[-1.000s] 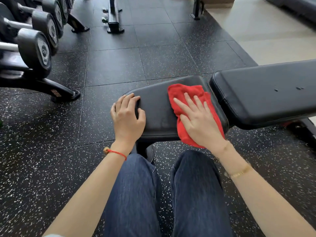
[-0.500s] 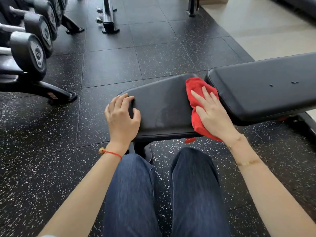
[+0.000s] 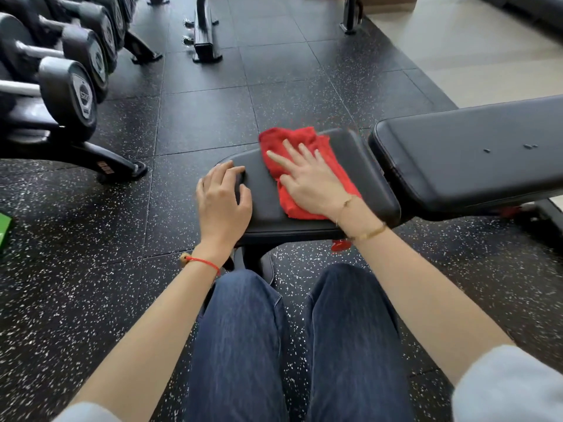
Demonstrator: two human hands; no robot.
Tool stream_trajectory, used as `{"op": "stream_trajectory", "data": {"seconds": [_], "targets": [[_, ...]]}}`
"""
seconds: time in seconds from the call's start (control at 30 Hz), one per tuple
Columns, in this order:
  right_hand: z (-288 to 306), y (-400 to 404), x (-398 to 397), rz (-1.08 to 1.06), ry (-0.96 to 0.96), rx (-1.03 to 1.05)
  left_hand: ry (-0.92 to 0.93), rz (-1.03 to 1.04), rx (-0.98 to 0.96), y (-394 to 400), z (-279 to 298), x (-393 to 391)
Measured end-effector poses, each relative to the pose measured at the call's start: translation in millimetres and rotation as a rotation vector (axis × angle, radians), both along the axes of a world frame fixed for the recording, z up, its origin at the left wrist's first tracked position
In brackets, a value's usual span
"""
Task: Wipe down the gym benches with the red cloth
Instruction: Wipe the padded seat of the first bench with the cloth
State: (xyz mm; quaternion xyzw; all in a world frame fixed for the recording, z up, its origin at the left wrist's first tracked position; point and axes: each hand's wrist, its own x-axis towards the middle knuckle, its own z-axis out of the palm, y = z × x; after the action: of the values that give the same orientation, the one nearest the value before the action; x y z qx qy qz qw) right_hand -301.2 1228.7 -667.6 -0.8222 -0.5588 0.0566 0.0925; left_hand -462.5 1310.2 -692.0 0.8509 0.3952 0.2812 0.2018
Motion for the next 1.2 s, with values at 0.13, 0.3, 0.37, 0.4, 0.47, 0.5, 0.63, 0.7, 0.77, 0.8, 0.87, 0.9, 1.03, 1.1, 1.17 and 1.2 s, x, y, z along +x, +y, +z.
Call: {"op": "stream_trajectory", "data": {"seconds": [0.13, 0.3, 0.37, 0.4, 0.47, 0.5, 0.63, 0.7, 0.77, 0.8, 0.87, 0.9, 1.03, 1.1, 1.17, 1.2], "targets": [[-5, -46, -32, 0.166, -0.007, 0.072, -0.067, -0.002, -0.021, -5, 3, -26], [-2, -26, -12, 0.001, 0.039, 0.015, -0.062, -0.017, -0.021, -5, 6, -60], [1, 9, -21, 0.015, 0.042, -0.015, -0.061, -0.024, -0.02, -6, 8, -63], [3, 25, -31, 0.049, 0.04, -0.03, -0.061, -0.019, -0.018, -7, 9, -64], [3, 42, -55, 0.128, 0.012, -0.034, -0.076, 0.007, -0.004, -7, 12, -62], [2, 42, -67, 0.162, 0.0, -0.022, -0.092, 0.023, 0.008, -6, 13, -62], [-8, -7, -80, 0.207, -0.013, 0.093, -0.118, 0.035, 0.034, -4, 16, -52], [-10, -34, -59, 0.145, -0.025, 0.122, -0.099, 0.008, 0.031, -5, 15, -41], [-9, -45, -24, 0.033, -0.02, 0.097, -0.069, -0.022, 0.032, -8, 15, -29], [-7, -44, -7, -0.03, -0.019, 0.066, -0.05, -0.037, 0.034, -11, 14, -22], [-3, -30, 20, -0.145, 0.007, 0.018, -0.008, -0.06, 0.046, -15, 12, -10], [-1, -20, 27, -0.184, 0.018, 0.007, 0.016, -0.068, 0.053, -16, 11, -3], [0, -16, 20, -0.146, 0.038, 0.013, 0.119, -0.041, 0.058, -23, 7, 22], [-4, -44, 14, -0.081, 0.04, 0.06, 0.146, -0.011, 0.07, -24, 3, 29], [-8, -74, 14, -0.073, 0.045, 0.106, 0.147, 0.003, 0.083, -23, 0, 30], [-8, -81, 19, -0.09, 0.055, 0.111, 0.142, 0.003, 0.09, -22, -1, 29]]}}
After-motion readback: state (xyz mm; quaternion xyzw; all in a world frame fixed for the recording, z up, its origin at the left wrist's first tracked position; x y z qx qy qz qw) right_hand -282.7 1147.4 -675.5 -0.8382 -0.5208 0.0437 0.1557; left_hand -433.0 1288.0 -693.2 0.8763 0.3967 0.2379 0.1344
